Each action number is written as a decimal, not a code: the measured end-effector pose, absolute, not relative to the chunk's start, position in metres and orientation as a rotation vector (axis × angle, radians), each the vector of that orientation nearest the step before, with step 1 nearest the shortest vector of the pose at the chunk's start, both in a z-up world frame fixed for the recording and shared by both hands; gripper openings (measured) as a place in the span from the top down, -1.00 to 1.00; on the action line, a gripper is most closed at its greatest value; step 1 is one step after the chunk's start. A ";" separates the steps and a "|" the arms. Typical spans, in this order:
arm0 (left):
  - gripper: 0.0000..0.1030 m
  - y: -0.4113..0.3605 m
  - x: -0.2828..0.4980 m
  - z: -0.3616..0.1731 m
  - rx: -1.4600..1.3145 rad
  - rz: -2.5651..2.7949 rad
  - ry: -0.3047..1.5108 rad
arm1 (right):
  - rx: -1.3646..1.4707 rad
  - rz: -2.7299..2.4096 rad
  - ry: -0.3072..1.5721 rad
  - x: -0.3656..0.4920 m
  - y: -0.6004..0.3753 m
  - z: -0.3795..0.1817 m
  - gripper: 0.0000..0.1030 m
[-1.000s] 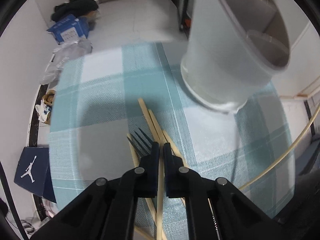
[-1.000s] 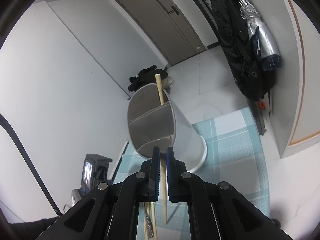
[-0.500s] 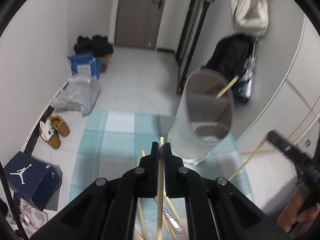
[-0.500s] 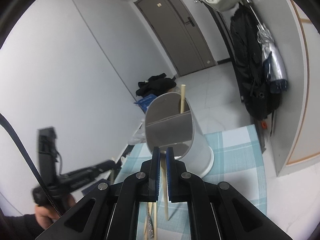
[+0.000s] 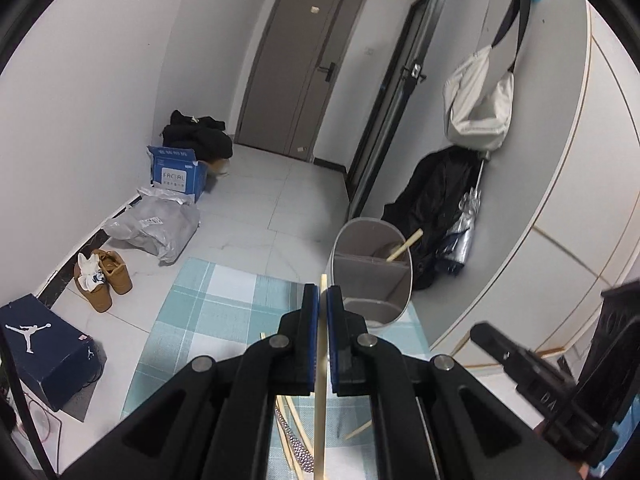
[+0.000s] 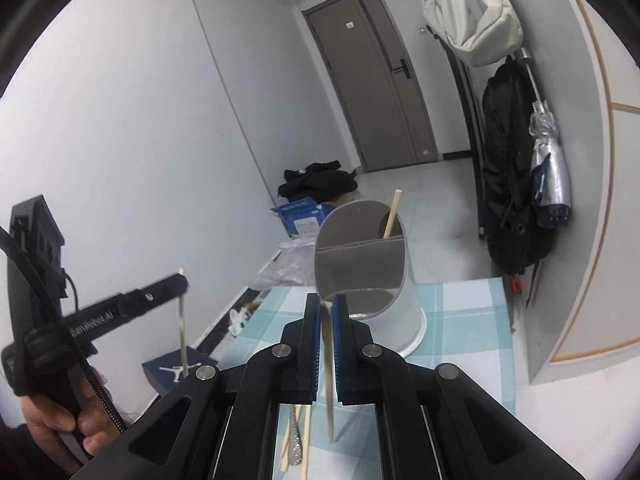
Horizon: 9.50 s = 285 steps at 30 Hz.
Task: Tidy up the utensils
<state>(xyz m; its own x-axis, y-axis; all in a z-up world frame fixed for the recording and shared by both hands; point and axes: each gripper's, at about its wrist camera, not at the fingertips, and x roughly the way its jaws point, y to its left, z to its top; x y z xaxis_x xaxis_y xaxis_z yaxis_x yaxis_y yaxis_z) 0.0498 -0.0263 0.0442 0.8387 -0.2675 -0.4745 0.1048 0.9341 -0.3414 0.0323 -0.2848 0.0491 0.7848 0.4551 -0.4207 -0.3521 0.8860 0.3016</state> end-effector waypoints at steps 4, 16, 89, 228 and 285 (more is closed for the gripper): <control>0.98 -0.017 0.045 0.054 -0.365 -0.187 0.501 | 0.232 0.422 0.497 0.030 -0.292 0.052 0.90; 0.98 -0.015 0.061 0.077 -0.474 -0.129 0.388 | 0.280 0.432 0.446 0.036 -0.316 0.092 0.90; -0.70 -0.024 0.117 0.091 -0.185 -0.096 0.483 | 0.148 0.438 0.499 0.120 -0.291 0.103 -0.28; 0.21 0.013 0.103 -0.113 -0.298 0.258 1.213 | 0.234 0.468 0.698 0.065 -0.235 -0.021 0.63; 0.97 -0.038 0.035 0.055 -0.287 -0.199 0.658 | 0.172 0.404 0.548 0.008 -0.261 0.037 0.65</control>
<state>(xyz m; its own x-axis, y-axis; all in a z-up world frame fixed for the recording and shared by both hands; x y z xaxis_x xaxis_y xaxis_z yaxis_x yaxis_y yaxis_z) 0.0347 -0.0381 0.0545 0.7742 -0.2707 -0.5721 0.0906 0.9420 -0.3232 0.0080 -0.2614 0.0368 0.7776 0.4168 -0.4707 -0.3265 0.9075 0.2642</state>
